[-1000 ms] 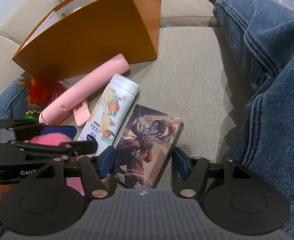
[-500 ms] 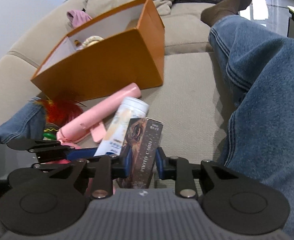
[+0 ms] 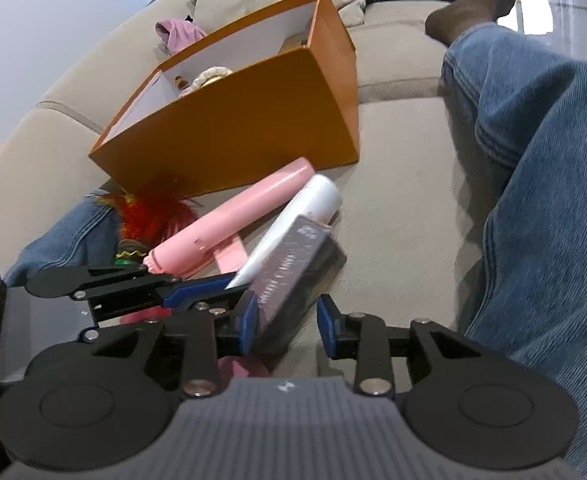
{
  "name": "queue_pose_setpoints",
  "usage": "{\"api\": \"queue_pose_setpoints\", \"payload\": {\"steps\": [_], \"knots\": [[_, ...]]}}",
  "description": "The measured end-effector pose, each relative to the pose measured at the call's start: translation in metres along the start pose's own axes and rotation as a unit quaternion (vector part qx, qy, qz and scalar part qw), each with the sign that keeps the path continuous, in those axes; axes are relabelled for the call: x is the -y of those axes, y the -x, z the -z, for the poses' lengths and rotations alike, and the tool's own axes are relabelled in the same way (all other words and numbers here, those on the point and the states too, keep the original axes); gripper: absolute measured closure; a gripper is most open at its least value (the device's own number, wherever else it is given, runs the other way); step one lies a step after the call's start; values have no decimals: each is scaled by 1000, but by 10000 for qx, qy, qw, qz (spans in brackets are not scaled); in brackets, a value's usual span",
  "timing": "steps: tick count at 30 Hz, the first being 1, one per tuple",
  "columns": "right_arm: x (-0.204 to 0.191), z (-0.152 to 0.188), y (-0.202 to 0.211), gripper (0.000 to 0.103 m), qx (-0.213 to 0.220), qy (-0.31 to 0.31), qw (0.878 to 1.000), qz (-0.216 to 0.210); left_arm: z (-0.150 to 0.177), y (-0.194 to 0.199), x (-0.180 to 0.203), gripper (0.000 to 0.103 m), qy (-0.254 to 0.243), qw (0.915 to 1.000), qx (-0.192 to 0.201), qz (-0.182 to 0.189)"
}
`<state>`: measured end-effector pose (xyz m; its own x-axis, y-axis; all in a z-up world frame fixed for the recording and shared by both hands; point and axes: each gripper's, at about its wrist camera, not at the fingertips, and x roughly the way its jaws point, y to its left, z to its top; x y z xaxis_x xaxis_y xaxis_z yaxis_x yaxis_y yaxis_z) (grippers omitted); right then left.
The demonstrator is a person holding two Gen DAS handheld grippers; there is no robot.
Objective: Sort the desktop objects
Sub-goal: 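Grasp the white bottle with the left tool while the right tool grasps the photo card box, then lift the white lotion tube and photo card box toward the orange box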
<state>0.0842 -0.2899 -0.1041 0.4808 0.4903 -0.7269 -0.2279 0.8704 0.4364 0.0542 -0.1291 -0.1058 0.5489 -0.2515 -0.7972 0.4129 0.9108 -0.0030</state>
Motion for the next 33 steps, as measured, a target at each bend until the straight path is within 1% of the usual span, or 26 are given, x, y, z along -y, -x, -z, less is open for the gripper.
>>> {"api": "queue_pose_setpoints", "payload": {"steps": [2,6,9,13,15,18,20,24,27,28,29,33], "knots": [[0,-3,0,67,11,-58,10000,5,-2,-3,2,92,-28,10000,-4,1],[2,-14,-5,67,-38,-369,9992,-114,-2,-8,4,92,-157,9999,-17,-40],[0,-15,-13,66,-207,-454,9987,-41,2,-15,2,92,-168,9996,-182,-94],[-4,-8,-25,61,-495,-460,9977,48,6,-21,-3,92,-106,9994,-340,-54],[-4,-5,-31,62,-595,-489,9970,103,7,-23,-2,92,-171,9992,-356,-104],[-2,-4,-28,71,-545,-572,9966,242,7,-12,-6,97,-69,9998,-116,-123],[1,-5,-22,78,-455,-587,9966,360,4,-1,-10,98,-21,9998,121,-186],[4,-9,-7,79,-227,-473,9971,557,-9,17,-19,98,87,9985,510,-196],[8,-15,3,79,-91,-510,9965,649,-26,32,-27,98,129,9966,790,-193],[8,-17,8,79,-12,-483,9965,682,-32,39,-30,100,153,9956,903,-187],[8,-20,13,79,78,-438,9964,722,-40,44,-33,103,197,9947,1001,-160],[2,-34,38,79,417,-197,9959,780,-65,63,-43,103,357,9901,1359,-1]]}}
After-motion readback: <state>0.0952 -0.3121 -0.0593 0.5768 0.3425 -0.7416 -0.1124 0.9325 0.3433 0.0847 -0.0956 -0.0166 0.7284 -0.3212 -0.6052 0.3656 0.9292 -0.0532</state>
